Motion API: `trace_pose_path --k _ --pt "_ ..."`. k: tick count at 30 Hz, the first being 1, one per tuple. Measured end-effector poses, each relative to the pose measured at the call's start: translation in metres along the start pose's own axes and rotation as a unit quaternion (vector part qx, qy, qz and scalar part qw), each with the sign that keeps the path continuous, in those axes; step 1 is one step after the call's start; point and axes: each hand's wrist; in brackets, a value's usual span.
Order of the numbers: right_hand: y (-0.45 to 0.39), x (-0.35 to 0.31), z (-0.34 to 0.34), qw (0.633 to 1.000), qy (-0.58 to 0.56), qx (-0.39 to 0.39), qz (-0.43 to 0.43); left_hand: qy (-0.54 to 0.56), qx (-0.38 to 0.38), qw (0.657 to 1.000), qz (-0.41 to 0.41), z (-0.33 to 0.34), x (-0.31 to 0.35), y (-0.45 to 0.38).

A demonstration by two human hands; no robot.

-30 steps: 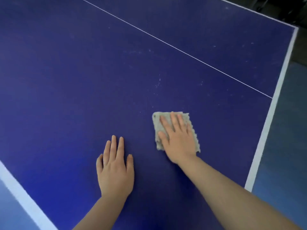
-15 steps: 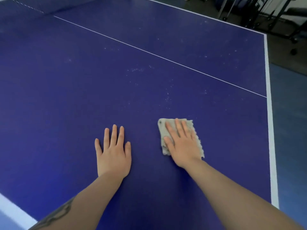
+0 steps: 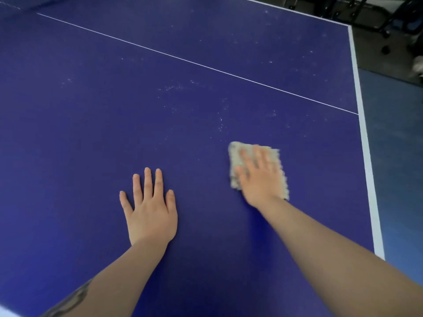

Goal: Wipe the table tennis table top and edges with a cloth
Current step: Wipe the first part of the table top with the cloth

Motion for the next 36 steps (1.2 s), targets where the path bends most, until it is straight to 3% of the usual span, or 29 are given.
trace_pose_path --k 2,4,8,11,12,14,16,18,20,23,25,26,28,30,31,33,36 --pt "0.022 0.015 0.003 0.995 -0.034 0.018 0.092 -0.004 -0.001 1.000 0.005 0.001 -0.001 0.000" --pt "0.051 -0.007 0.012 0.995 -0.034 0.035 0.086 -0.011 -0.003 1.000 0.005 -0.001 -0.001 -0.001" --pt "0.053 -0.067 0.018 0.993 -0.058 0.025 -0.100 -0.028 -0.014 0.999 0.008 -0.003 0.000 0.001" --pt "0.008 -0.058 0.006 0.981 -0.037 0.007 -0.188 -0.044 0.007 0.997 0.068 0.001 -0.006 -0.008" --pt "-0.006 -0.040 0.000 0.984 -0.018 0.008 -0.178 -0.062 0.013 0.992 0.106 0.002 -0.009 -0.014" --pt "-0.017 0.006 -0.010 0.998 -0.003 -0.006 -0.065 -0.087 0.013 0.983 0.159 0.005 -0.015 -0.024" --pt "-0.003 0.044 -0.009 0.995 -0.036 0.013 0.096 -0.078 0.016 0.984 0.158 0.008 -0.019 -0.029" --pt "0.021 0.048 0.001 0.987 -0.033 0.054 0.145 -0.050 0.034 0.987 0.149 0.011 -0.010 -0.030" --pt "0.036 0.021 0.013 0.993 -0.018 0.100 0.065 -0.034 0.042 0.983 0.178 0.013 0.016 -0.030" --pt "0.013 0.003 0.007 0.991 -0.036 0.040 -0.124 -0.032 0.040 0.972 0.231 0.021 0.066 -0.037" --pt "-0.018 0.024 -0.006 0.987 -0.035 0.032 -0.151 -0.035 0.039 0.968 0.246 0.026 0.088 -0.040" --pt "-0.032 0.043 -0.011 0.993 -0.026 0.022 -0.114 -0.035 0.038 0.967 0.249 0.029 0.094 -0.042" --pt "-0.041 0.088 -0.017 0.999 -0.023 0.016 0.040 -0.037 0.039 0.963 0.264 0.033 0.102 -0.047" --pt "-0.020 0.115 -0.013 0.981 -0.033 0.030 0.189 -0.042 0.038 0.956 0.288 0.034 0.109 -0.051" --pt "-0.006 0.115 -0.011 0.976 -0.037 0.034 0.214 -0.042 0.038 0.953 0.296 0.035 0.114 -0.052" --pt "0.013 0.091 -0.003 0.985 -0.033 0.039 0.166 -0.042 0.032 0.951 0.305 0.036 0.128 -0.055" --pt "0.003 0.058 -0.002 0.998 -0.040 0.052 0.002 -0.039 0.026 0.948 0.314 0.037 0.144 -0.057"
Point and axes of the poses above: each hand's wrist, its own y-axis away from the middle knuckle, its own z-axis out of the palm, x = y × z, and after that the axes turned 14 degrees about -z, right-handed
